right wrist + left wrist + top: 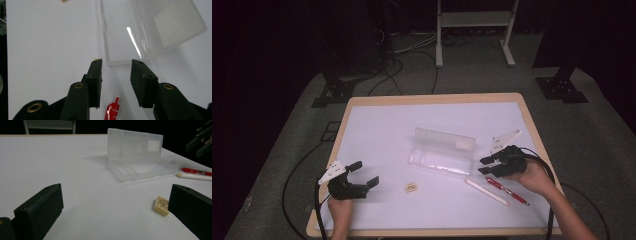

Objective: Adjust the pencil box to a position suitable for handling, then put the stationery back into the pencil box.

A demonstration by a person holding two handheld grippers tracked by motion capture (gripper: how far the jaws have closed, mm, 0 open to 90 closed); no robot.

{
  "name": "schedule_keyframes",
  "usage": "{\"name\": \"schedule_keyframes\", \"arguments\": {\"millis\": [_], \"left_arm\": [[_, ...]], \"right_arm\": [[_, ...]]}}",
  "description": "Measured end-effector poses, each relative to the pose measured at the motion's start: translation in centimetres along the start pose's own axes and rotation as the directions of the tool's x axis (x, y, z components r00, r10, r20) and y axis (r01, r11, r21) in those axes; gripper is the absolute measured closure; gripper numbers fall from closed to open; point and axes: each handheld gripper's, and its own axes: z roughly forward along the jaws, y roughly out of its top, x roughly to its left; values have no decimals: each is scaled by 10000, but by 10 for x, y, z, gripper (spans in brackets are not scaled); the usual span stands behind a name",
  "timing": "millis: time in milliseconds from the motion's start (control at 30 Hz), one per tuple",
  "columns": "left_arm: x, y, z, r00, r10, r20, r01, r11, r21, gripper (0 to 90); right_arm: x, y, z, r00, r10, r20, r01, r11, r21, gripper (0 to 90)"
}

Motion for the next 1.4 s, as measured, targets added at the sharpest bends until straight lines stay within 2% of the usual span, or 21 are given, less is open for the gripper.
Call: {"name": "schedule_keyframes", "arguments": {"millis": [467, 833, 967, 1400], "left_arm": [[-1, 0, 0, 10000, 32, 36, -32, 10000, 5, 0], [0, 0, -1, 10000, 76, 46, -76, 10000, 0, 0], [0, 0, 0, 10000, 81, 45, -80, 10000, -16, 0], [0, 0, -1, 10000, 51, 57, -50, 10000, -24, 0]], "right_arm": [[4, -29, -9, 9974, 712, 125, -712, 9975, -8, 600], [12, -51, -14, 9955, 901, 276, -895, 9957, -225, 567], [15, -61, -19, 9927, 1127, 429, -1111, 9931, -384, 565], [18, -72, -21, 9906, 1227, 608, -1215, 9923, -239, 575]]}}
